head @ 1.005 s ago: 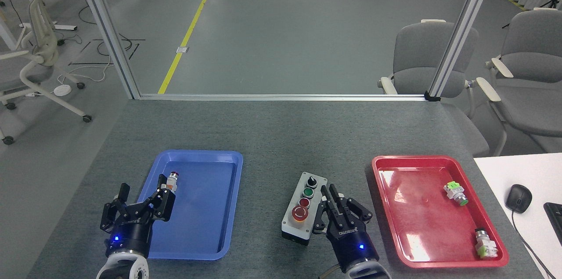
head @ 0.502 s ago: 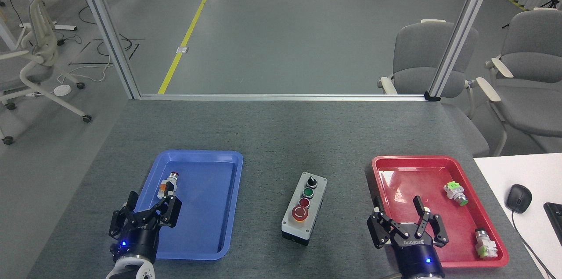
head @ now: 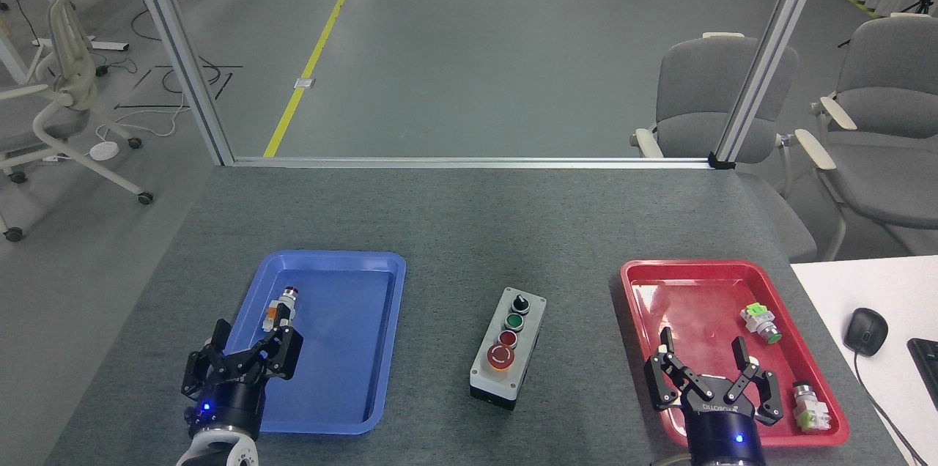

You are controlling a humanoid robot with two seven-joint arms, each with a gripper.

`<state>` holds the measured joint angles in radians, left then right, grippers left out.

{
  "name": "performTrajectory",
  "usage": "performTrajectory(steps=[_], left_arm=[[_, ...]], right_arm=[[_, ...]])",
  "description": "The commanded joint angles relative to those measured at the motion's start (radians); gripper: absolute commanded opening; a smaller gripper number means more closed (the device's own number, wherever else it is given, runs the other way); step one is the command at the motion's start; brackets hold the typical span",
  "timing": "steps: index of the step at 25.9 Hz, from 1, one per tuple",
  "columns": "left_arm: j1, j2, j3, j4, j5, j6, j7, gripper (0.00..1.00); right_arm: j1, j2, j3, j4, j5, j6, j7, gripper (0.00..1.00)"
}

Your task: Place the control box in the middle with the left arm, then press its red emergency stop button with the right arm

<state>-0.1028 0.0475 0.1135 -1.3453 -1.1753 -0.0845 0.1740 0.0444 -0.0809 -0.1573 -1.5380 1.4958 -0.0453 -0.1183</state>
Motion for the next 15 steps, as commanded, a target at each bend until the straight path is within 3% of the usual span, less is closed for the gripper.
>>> performTrajectory(steps=[1, 15], left_arm=[[0.000, 0.000, 0.000, 0.000, 0.000, 0.000, 0.001, 0.99], [0.000, 0.000, 0.000, 0.000, 0.000, 0.000, -0.001, 0.99]], right_arm=[[0.000, 0.003, 0.002, -0.004, 0.000, 0.015, -0.003, 0.98], [-0.011, 0.003, 0.028, -0.005, 0.001, 0.018, -0.003, 0.98]])
